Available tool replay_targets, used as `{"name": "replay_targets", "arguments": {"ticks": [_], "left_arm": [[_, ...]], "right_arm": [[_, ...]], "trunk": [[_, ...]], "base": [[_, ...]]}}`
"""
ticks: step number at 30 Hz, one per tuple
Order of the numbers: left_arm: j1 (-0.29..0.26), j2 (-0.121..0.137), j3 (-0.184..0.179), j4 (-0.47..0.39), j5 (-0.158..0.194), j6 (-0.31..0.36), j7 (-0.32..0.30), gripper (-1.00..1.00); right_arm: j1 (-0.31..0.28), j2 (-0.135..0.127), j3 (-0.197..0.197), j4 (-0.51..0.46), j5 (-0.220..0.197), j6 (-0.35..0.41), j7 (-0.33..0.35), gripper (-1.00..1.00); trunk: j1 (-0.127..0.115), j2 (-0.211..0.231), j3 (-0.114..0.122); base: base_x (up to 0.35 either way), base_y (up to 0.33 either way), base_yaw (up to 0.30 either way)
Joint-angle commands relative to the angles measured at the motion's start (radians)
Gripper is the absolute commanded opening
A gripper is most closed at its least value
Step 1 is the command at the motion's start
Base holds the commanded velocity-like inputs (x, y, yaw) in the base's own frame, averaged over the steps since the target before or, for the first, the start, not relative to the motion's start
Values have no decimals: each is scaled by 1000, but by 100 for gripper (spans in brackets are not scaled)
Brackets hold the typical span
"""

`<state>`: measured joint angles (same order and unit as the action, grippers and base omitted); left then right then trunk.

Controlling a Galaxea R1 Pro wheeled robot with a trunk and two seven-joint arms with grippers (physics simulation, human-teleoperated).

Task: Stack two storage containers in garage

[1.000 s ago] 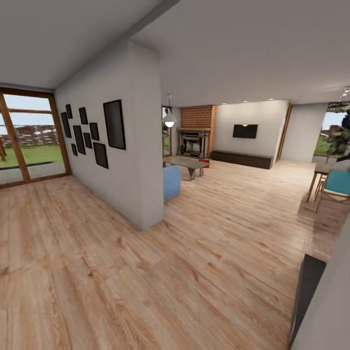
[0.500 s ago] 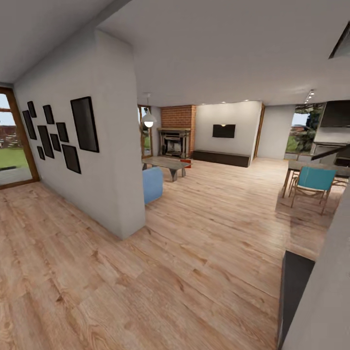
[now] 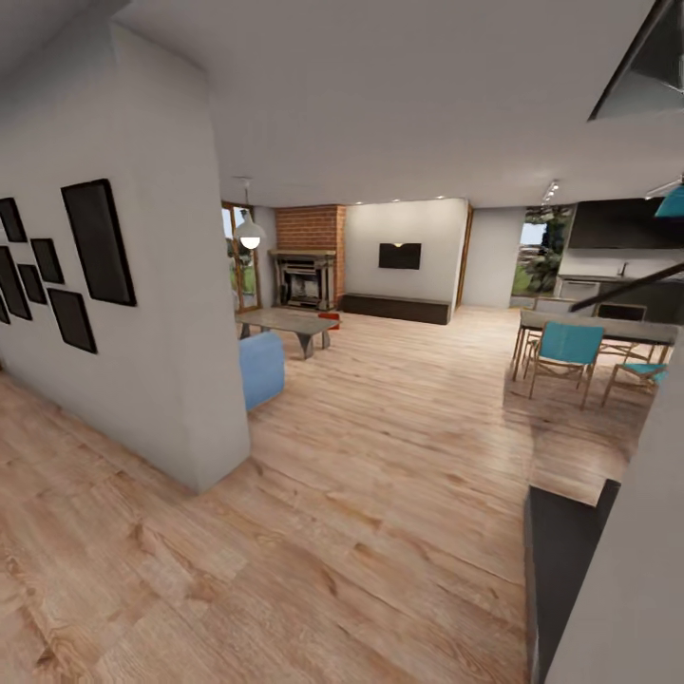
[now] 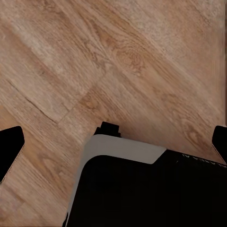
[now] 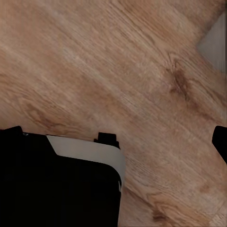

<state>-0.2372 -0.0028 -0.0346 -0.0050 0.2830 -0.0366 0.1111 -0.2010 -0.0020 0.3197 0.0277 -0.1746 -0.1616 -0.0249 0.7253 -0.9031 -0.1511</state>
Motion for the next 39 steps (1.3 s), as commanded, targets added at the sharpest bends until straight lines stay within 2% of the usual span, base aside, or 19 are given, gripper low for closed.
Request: {"name": "replay_targets", "arguments": {"ticks": [1,34,39], "left_arm": [[-1,0,-4,0,7,-3,3,100],[-1,-1,-5,0,4,-2,2,100],[-1,0,-5,0,5,-3,2,100]], "right_arm": [[-1,0,9,3,-9,-6,-2,100],[-1,-2,9,3,-10,-5,-10,100],[-1,1,6,3,-12,-4,-10,100]], "trunk": [[1,-1,-1],[1,-1,-1],[1,-1,-1]], "base": [[325,97,-103],[325,97,-3],[325,87,-135]]}}
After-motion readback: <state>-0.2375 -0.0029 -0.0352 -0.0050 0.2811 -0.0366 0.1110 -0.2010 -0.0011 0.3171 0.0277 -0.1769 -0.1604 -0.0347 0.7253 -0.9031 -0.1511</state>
